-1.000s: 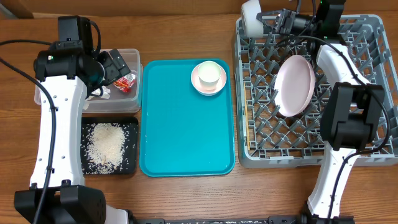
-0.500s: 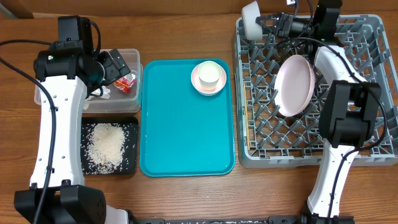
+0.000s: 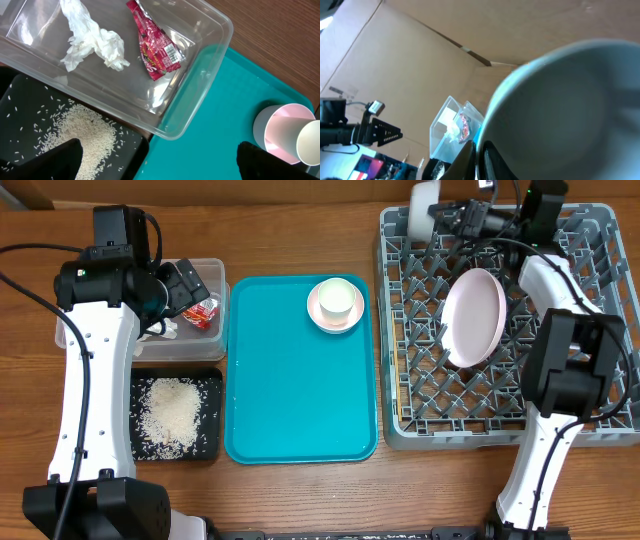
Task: Sort waste into correct bins and load items into the dishwasher
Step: 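Lift the white bowl and carry it to the rack's back corner, then set the bowl upside down in the rack and open the right gripper, then move the right gripper back over the pink-rimmed cup and grasp it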
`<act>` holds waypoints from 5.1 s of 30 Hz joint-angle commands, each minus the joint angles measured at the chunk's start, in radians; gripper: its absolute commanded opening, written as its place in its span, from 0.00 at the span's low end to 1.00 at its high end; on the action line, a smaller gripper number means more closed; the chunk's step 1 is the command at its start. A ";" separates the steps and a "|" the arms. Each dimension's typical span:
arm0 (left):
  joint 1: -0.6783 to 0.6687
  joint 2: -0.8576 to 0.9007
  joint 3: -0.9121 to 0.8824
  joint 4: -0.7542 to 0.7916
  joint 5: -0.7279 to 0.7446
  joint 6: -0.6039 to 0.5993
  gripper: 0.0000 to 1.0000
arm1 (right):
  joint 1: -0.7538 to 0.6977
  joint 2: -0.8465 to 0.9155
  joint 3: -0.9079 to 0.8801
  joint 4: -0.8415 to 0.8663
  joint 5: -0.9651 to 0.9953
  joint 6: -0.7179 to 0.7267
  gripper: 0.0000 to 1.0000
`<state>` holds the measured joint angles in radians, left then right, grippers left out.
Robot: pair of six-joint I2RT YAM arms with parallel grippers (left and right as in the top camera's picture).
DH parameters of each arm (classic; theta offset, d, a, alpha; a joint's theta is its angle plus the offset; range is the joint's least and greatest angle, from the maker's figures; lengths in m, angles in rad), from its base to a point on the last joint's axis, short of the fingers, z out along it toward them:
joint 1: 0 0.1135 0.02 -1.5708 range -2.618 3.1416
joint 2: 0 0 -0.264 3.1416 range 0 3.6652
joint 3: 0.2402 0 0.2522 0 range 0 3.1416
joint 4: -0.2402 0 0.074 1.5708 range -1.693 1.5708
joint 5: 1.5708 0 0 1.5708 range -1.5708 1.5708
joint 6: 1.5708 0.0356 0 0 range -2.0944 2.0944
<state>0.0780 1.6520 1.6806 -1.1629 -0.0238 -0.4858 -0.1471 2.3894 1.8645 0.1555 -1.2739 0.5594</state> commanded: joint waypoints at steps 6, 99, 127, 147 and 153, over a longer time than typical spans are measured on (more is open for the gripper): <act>-0.006 -0.005 0.008 0.000 -0.010 0.022 1.00 | -0.037 0.014 0.014 -0.038 -0.025 0.021 0.16; -0.006 -0.005 0.008 0.000 -0.010 0.022 1.00 | 0.671 -0.497 -0.253 -0.861 1.165 -0.621 0.27; -0.006 -0.005 0.008 0.000 -0.010 0.022 1.00 | 0.721 -0.331 -0.293 -0.627 1.239 -0.759 0.36; -0.006 -0.005 0.008 0.000 -0.010 0.022 1.00 | 0.713 -0.331 -0.293 -0.698 1.255 -0.759 0.14; -0.006 -0.005 0.008 0.000 -0.010 0.022 1.00 | 0.713 -0.334 -0.291 -0.687 1.254 -0.758 0.09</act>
<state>0.0780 1.6520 1.6806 -1.1629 -0.0238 -0.4862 0.5697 2.0575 1.5757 -0.5392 -0.0246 -0.1986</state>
